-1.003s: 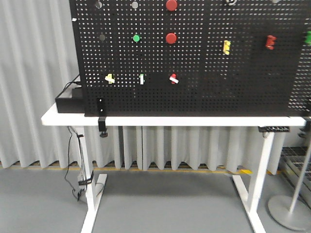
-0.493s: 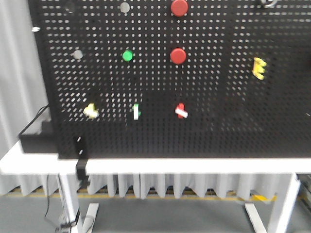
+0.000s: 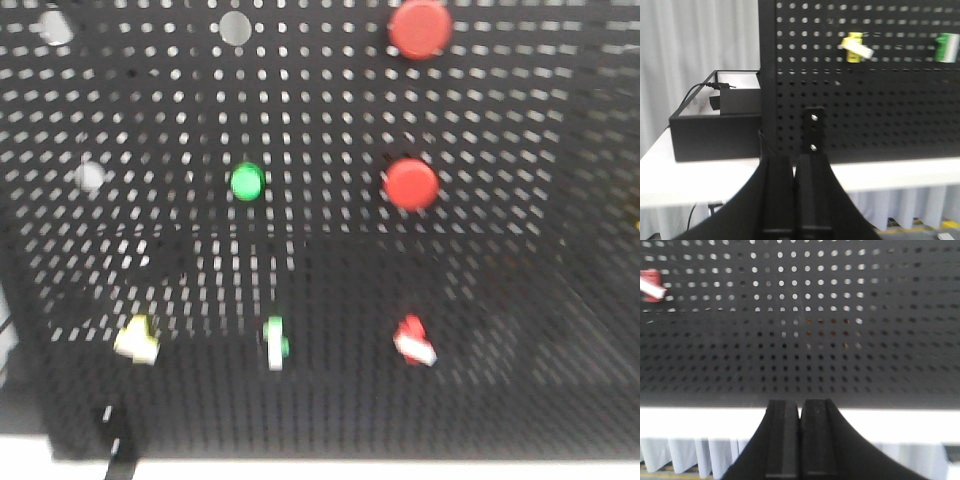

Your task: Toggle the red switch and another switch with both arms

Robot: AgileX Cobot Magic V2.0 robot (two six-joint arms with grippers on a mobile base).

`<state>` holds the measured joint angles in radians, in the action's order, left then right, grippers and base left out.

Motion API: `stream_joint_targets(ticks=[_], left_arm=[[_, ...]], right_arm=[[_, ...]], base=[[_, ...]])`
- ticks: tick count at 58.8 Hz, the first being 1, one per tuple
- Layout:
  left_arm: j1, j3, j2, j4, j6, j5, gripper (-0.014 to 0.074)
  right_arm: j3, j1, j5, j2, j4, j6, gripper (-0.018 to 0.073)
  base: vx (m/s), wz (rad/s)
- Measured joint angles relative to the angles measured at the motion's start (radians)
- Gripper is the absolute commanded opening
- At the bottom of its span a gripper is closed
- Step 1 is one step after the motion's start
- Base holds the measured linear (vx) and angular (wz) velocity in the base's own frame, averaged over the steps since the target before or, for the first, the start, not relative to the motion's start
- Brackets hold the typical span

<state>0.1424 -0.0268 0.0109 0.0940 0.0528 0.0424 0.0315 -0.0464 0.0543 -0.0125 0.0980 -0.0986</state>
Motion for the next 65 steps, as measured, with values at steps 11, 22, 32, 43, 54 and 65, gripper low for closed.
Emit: stream_joint_targets(ticks=[11, 22, 32, 43, 54, 65], left_arm=[[0.000, 0.000, 0.000, 0.000, 0.000, 0.000, 0.0003], [0.000, 0.000, 0.000, 0.000, 0.000, 0.000, 0.0003], [0.000, 0.000, 0.000, 0.000, 0.000, 0.000, 0.0003], [0.000, 0.000, 0.000, 0.000, 0.000, 0.000, 0.0003], [0.000, 0.000, 0.000, 0.000, 0.000, 0.000, 0.0003], [0.000, 0.000, 0.000, 0.000, 0.000, -0.003, 0.0003]], right_arm=[[0.000, 0.000, 0.000, 0.000, 0.000, 0.000, -0.0006], [0.000, 0.000, 0.000, 0.000, 0.000, 0.000, -0.0006], [0.000, 0.000, 0.000, 0.000, 0.000, 0.000, -0.0006], [0.000, 0.000, 0.000, 0.000, 0.000, 0.000, -0.0006], [0.000, 0.000, 0.000, 0.000, 0.000, 0.000, -0.0006], [0.000, 0.000, -0.054, 0.000, 0.000, 0.000, -0.0006]], base=[[0.30, 0.04], [0.16, -0.01], [0.08, -0.02], [0.05, -0.01], [0.01, -0.01], [0.00, 0.00]])
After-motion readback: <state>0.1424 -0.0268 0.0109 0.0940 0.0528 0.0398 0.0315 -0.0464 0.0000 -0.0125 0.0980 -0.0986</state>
